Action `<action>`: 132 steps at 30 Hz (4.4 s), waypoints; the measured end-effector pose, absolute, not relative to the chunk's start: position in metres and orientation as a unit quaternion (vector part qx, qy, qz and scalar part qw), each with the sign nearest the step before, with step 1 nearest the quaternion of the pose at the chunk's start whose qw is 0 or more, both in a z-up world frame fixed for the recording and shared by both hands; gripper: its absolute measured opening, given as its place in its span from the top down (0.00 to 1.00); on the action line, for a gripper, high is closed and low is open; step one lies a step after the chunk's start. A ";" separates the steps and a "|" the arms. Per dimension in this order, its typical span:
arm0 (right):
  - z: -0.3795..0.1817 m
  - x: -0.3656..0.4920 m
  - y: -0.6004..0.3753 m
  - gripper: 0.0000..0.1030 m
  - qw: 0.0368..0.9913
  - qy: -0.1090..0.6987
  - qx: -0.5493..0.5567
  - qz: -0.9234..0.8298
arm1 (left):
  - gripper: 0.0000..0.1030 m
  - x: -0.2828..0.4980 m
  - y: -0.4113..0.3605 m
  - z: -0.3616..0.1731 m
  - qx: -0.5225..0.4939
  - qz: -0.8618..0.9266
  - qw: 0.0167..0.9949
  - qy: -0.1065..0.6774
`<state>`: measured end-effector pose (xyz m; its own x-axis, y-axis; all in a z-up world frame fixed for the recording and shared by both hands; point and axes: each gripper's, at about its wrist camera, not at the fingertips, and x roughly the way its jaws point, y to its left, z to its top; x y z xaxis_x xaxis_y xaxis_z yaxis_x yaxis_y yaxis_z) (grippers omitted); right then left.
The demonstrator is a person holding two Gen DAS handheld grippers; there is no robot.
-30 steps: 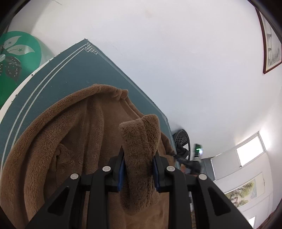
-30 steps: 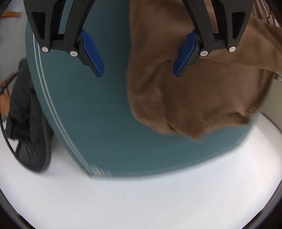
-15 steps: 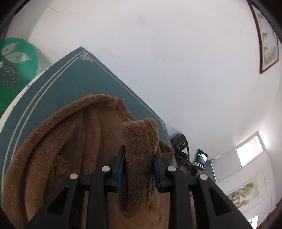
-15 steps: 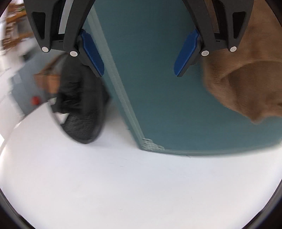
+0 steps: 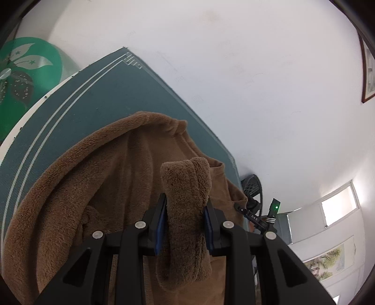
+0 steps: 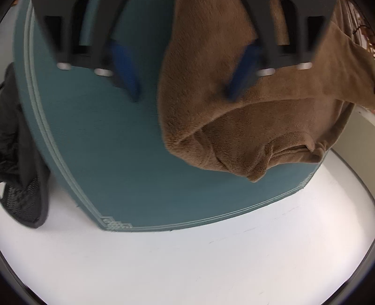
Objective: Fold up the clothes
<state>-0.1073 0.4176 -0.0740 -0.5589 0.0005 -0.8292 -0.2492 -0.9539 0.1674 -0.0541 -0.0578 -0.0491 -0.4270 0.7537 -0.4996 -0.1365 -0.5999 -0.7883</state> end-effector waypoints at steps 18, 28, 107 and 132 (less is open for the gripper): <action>-0.036 -0.056 0.425 0.27 0.137 0.062 -0.396 0.906 | 0.71 -0.097 -0.018 -0.045 -0.465 0.777 0.299 -0.302; -0.054 0.018 0.306 0.14 0.011 -0.184 -0.419 0.889 | 0.71 -0.095 -0.018 -0.059 -0.485 0.765 0.294 -0.306; -0.100 -0.073 0.446 0.13 0.195 0.074 -0.490 0.846 | 0.71 -0.089 0.029 0.017 -0.390 0.795 0.394 -0.245; -0.055 -0.049 0.430 0.07 0.197 0.052 -0.447 0.871 | 0.33 -0.102 -0.014 -0.042 -0.486 0.829 0.226 -0.161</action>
<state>-0.0492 0.4304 -0.0554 -0.5230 0.2968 -0.7990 -0.3905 -0.9167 -0.0849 -0.1022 -0.0137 -0.0418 -0.4254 0.5304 -0.7333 -0.2179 -0.8464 -0.4859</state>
